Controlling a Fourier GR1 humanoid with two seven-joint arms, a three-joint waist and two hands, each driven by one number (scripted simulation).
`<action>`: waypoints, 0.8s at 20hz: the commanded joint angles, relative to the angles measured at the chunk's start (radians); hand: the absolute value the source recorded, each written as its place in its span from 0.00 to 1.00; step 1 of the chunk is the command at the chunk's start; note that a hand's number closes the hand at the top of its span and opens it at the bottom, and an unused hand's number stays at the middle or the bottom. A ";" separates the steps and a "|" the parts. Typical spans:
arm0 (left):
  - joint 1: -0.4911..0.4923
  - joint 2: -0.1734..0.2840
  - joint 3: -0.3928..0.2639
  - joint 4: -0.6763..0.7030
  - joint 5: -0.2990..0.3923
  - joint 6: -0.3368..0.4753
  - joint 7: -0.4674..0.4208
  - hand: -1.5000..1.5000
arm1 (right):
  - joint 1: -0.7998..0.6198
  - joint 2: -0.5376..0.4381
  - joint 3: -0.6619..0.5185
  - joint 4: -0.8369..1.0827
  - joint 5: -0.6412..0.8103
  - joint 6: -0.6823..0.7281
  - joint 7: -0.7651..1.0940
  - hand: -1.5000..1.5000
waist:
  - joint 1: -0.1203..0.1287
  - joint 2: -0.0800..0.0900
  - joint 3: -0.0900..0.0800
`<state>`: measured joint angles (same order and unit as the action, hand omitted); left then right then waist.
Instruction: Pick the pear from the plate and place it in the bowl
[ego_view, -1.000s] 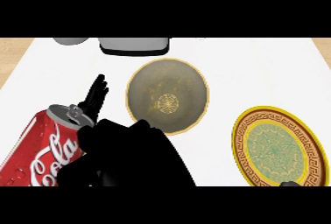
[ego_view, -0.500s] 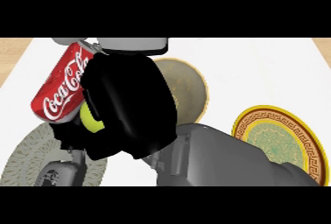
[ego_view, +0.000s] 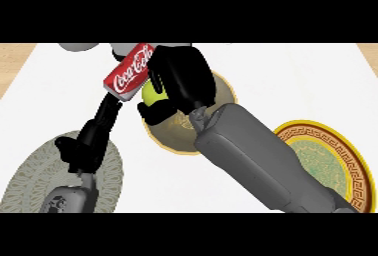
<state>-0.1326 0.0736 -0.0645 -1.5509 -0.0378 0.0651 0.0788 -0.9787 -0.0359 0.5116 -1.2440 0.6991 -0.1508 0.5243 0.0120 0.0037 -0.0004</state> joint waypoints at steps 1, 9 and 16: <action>-0.002 -0.018 -0.009 -0.010 -0.013 0.019 0.028 0.50 | 0.047 -0.010 -0.050 0.142 0.015 -0.043 -0.147 1.00 | -0.001 -0.001 0.000; 0.030 -0.018 -0.021 -0.028 -0.024 0.010 -0.008 0.50 | 0.106 0.010 -0.164 0.300 -0.194 0.114 -0.350 0.00 | 0.002 0.000 0.001; -0.035 -0.020 -0.001 0.005 -0.017 0.011 0.034 0.50 | 0.086 0.036 -0.239 0.310 -0.328 0.070 -0.536 0.00 | 0.002 -0.001 0.001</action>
<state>-0.1561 0.0615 -0.0579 -1.5424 -0.0510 0.0732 0.0897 -0.9073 -0.0062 0.3063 -0.9205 0.4513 -0.0624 0.0872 0.0135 0.0043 0.0003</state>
